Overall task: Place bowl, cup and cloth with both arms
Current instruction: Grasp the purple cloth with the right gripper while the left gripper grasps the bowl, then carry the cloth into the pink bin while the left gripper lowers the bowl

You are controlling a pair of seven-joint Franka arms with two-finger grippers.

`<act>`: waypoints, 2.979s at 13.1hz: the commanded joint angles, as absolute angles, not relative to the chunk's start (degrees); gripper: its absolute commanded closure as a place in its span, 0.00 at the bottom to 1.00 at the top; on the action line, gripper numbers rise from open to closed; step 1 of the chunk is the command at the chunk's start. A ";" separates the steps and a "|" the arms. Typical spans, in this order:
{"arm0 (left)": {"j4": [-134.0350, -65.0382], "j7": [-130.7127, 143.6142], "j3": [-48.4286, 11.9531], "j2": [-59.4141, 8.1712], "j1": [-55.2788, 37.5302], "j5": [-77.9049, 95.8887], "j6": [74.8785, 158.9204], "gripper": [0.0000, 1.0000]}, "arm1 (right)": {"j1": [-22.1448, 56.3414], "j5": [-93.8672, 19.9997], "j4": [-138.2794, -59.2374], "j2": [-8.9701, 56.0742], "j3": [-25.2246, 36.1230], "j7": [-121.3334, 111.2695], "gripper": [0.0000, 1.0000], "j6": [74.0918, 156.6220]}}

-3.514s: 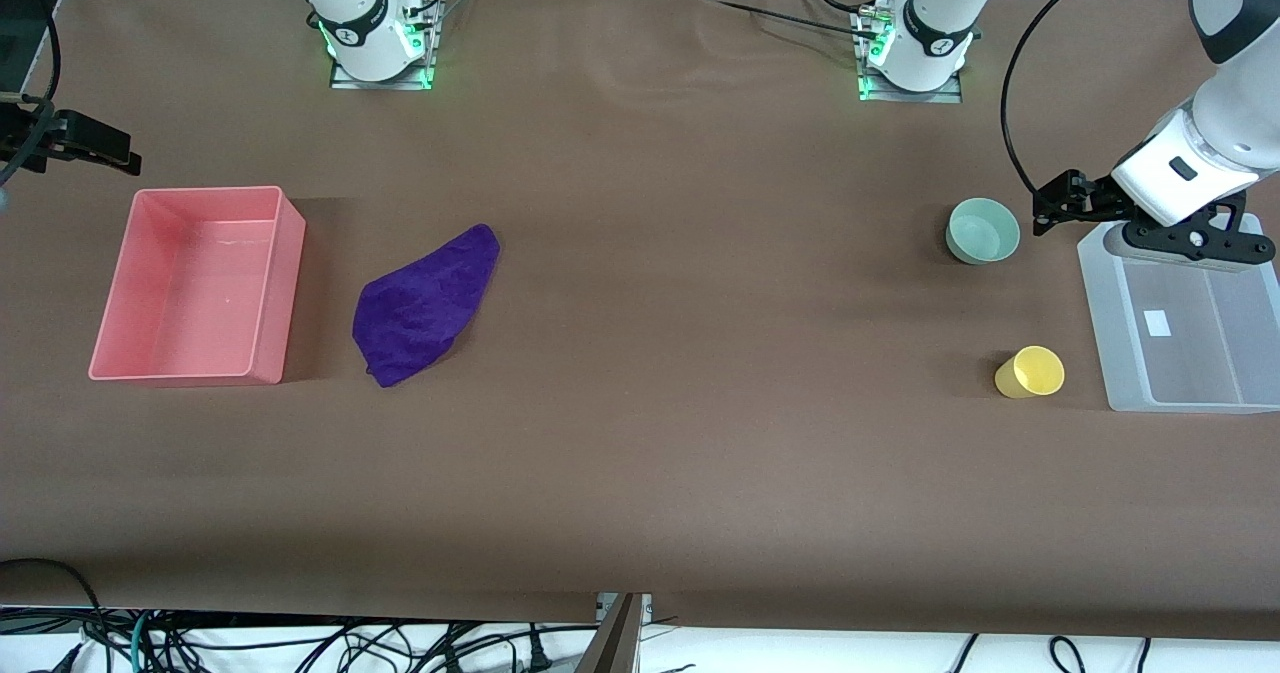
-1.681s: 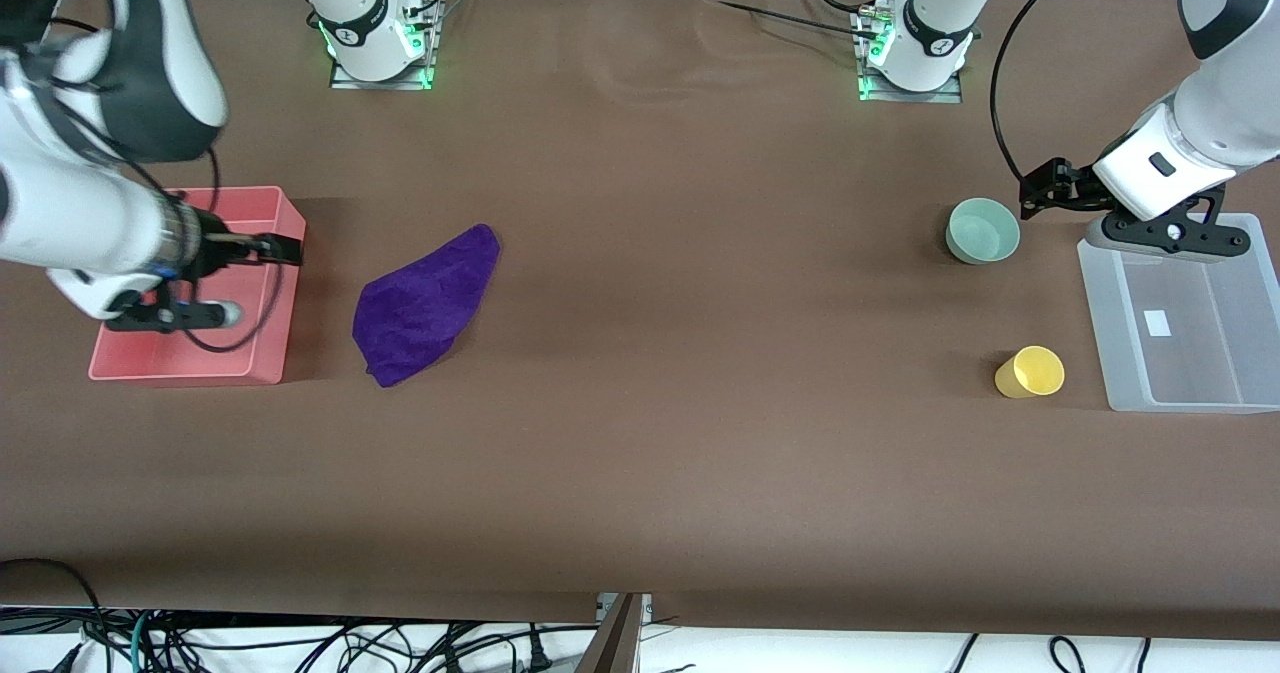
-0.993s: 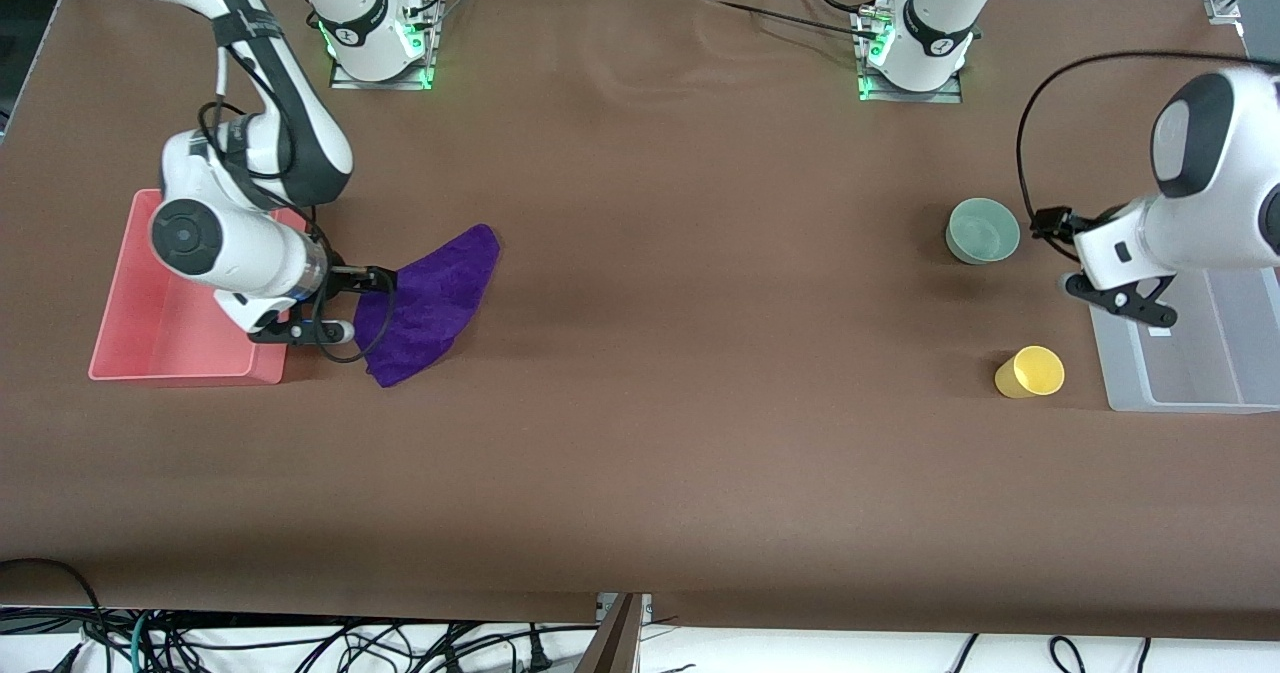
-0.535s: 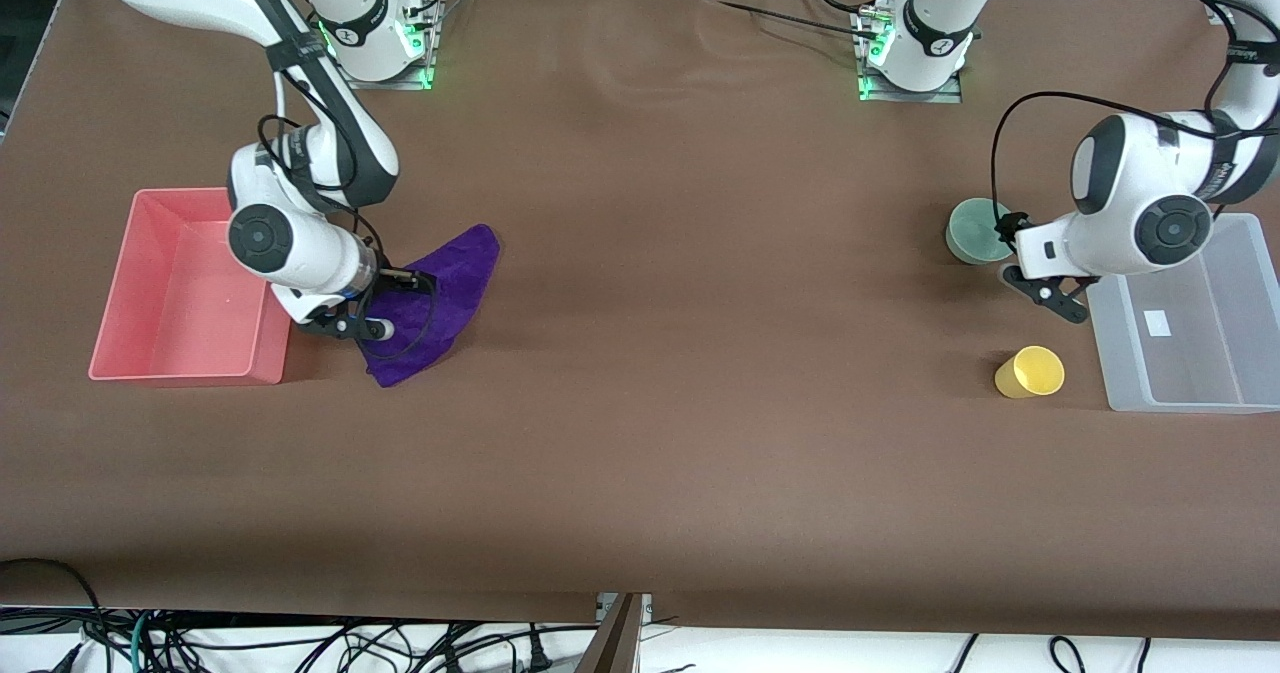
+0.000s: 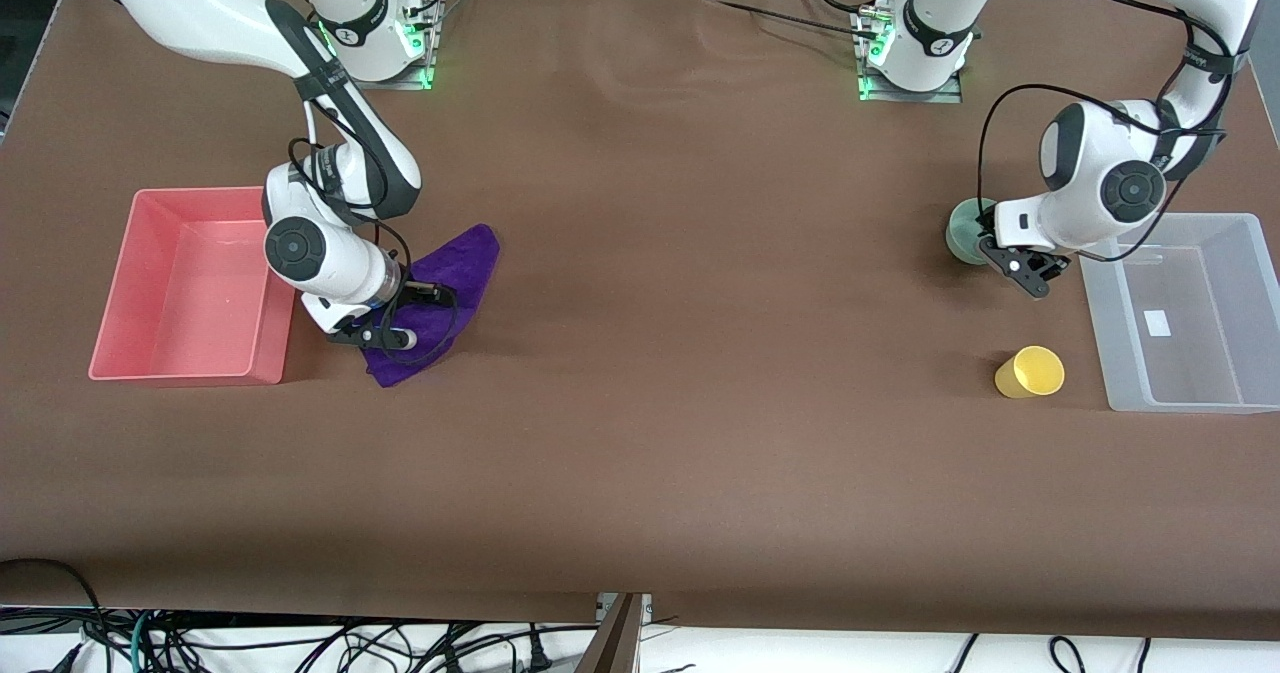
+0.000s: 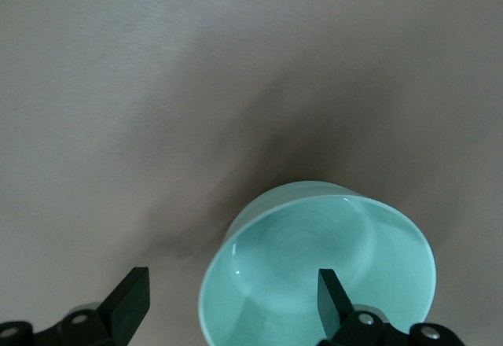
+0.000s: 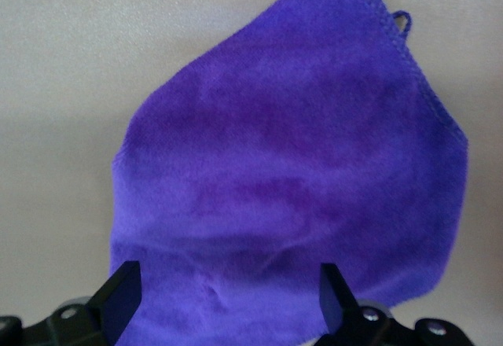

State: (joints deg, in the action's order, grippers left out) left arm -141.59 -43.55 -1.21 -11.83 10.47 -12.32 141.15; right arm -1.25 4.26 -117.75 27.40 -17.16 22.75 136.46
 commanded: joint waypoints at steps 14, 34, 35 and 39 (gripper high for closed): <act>-120.37 -45.70 -1.32 -9.22 15.81 -12.83 116.86 1.00 | -1.84 5.27 -116.11 30.85 -14.59 16.00 1.00 141.43; -77.37 -61.44 -5.00 -38.06 32.61 -4.94 104.90 0.00 | -4.30 7.29 -88.67 29.35 9.40 -28.65 1.00 89.37; -74.30 -60.83 -5.97 -38.06 31.30 -4.14 100.16 0.00 | -4.57 7.29 -89.81 29.44 9.67 -28.65 1.00 90.43; -71.01 -42.07 -6.86 -37.71 22.34 -5.01 93.78 0.00 | -5.01 7.12 -92.29 29.88 9.93 -28.56 0.00 94.39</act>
